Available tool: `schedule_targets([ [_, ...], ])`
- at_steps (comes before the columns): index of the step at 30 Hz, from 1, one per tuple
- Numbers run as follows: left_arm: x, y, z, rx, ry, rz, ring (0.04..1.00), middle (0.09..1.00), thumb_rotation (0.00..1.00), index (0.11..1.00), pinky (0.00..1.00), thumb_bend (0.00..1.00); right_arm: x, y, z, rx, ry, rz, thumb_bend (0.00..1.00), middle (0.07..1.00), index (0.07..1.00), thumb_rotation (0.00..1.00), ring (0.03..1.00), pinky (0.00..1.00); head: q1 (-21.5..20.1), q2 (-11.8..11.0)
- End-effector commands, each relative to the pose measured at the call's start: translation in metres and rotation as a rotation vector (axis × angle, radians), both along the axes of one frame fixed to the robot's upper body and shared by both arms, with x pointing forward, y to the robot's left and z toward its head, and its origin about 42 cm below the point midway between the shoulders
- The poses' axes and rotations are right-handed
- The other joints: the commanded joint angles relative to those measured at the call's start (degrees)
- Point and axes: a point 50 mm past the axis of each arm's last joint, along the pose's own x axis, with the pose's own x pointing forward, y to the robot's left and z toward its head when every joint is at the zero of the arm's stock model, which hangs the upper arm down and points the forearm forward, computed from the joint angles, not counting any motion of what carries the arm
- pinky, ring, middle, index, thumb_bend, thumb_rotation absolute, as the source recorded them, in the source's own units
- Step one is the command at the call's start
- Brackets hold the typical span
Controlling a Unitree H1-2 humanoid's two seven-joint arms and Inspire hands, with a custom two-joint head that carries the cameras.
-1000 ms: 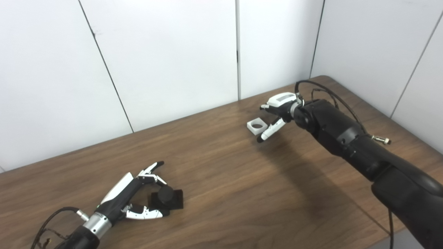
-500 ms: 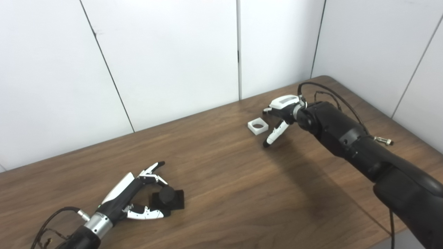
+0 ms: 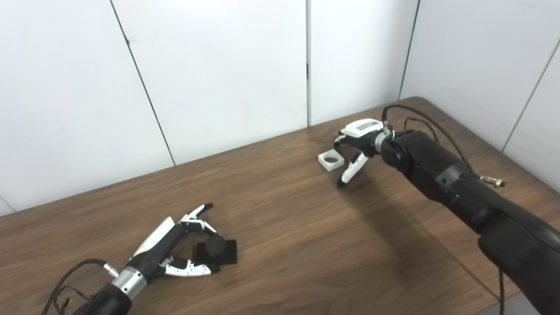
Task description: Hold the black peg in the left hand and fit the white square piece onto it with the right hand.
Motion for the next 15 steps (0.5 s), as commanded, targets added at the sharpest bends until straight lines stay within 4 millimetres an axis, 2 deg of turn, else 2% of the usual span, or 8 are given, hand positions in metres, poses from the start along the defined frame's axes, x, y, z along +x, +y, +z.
schedule_targets([
  [1,-0.023,0.01,-0.038,0.144,0.151,-0.034,1.0,1.0,0.08,0.49,1.0,0.52,0.009,0.003,0.017,-0.01,-0.047,0.015,0.85,1.0,0.89,0.59,1.0,1.0,0.1,0.1],
  [15,-0.027,0.01,-0.035,0.14,0.151,-0.027,1.0,1.0,0.08,0.49,1.0,0.52,0.019,0.02,0.01,-0.009,-0.026,0.051,0.85,1.0,0.899,0.61,1.0,1.0,1.6,0.7],
])
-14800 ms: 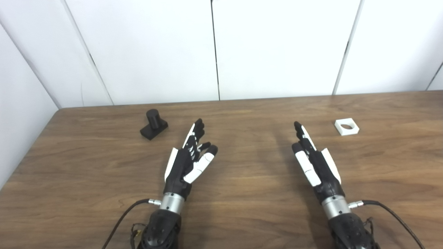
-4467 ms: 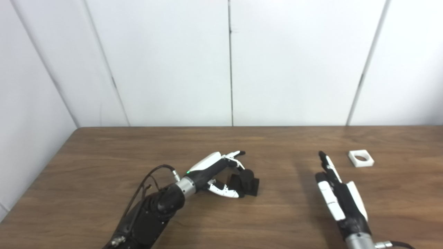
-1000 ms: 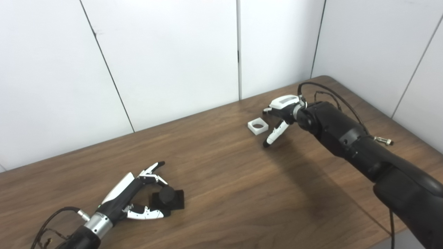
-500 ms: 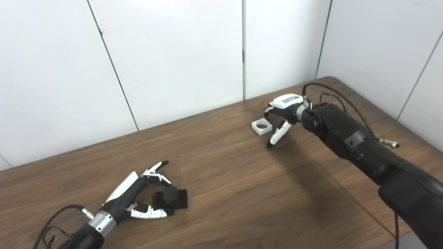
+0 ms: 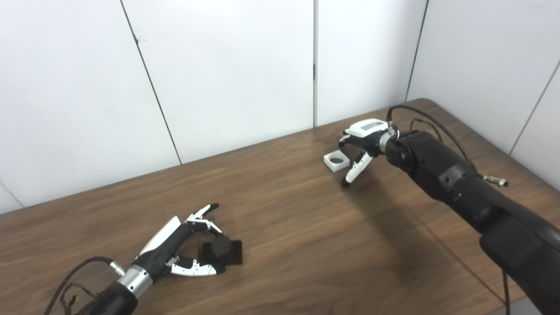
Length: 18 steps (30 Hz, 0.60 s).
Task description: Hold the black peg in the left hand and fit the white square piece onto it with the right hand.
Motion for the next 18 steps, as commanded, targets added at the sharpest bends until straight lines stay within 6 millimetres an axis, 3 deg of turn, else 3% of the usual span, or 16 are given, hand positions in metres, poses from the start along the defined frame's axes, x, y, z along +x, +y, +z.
schedule_targets([
  [1,-0.022,0.009,-0.036,0.135,0.148,-0.037,1.0,1.0,0.08,0.49,1.0,0.52,0.01,0.013,0.011,-0.004,-0.032,0.029,0.85,1.0,0.899,0.61,1.0,1.0,0.1,0.1],
  [18,-0.024,0.008,-0.035,0.136,0.149,-0.029,1.0,1.0,0.08,0.49,1.0,0.52,0.016,0.025,0.007,0.02,-0.026,0.059,0.86,1.0,0.897,0.61,1.0,1.0,0.7,0.7],
])
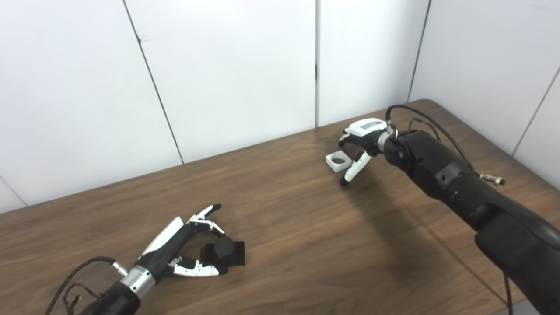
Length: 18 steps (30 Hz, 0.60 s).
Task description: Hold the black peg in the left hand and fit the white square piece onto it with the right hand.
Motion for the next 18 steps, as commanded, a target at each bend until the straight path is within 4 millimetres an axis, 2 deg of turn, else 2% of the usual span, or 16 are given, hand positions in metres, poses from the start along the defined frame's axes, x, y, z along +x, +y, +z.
schedule_targets([
  [1,-0.0205,0.0085,-0.036,0.134,0.144,-0.037,1.0,1.0,0.08,0.49,1.0,0.52,0.0084,0.0202,0.0085,0.013,-0.025,0.05,0.86,1.0,0.897,0.61,1.0,1.0,0.0,0.0],
  [6,-0.0199,0.0084,-0.0354,0.139,0.141,-0.037,1.0,1.0,0.08,0.49,1.0,0.52,0.0074,0.0202,0.006,0.03,-0.025,0.051,0.85,1.0,0.89,0.59,1.0,1.0,0.1,0.2],
  [14,-0.0208,0.0077,-0.0345,0.137,0.143,-0.04,1.0,1.0,0.08,0.49,1.0,0.52,0.0047,0.0188,0.0013,0.084,-0.063,0.084,0.75,1.0,0.773,0.45,1.0,1.0,0.1,0.4],
  [18,-0.0204,0.0066,-0.0338,0.137,0.142,-0.041,1.0,1.0,0.08,0.49,1.0,0.52,0.0049,0.018,-0.0004,0.099,-0.077,0.094,0.72,0.995,0.746,0.4,1.0,1.0,0.4,0.5],
])
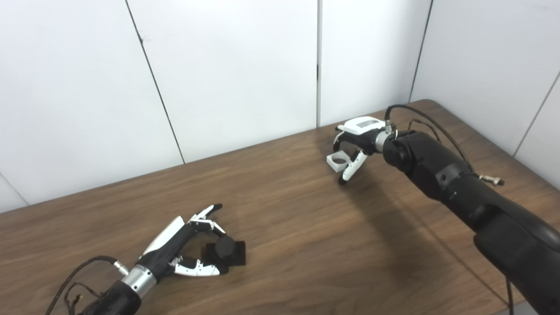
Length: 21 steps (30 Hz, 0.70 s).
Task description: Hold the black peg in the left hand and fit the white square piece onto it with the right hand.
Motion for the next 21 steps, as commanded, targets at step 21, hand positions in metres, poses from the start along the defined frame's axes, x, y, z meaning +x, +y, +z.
schedule_targets([
  [21,-0.0219,0.0106,-0.0355,0.131,0.145,-0.038,1.0,1.0,0.08,0.49,1.0,0.52,0.0029,0.0111,-0.0019,0.005,-0.034,0.042,0.69,0.962,0.7,0.31,1.0,1.0,0.3,0.6],
])
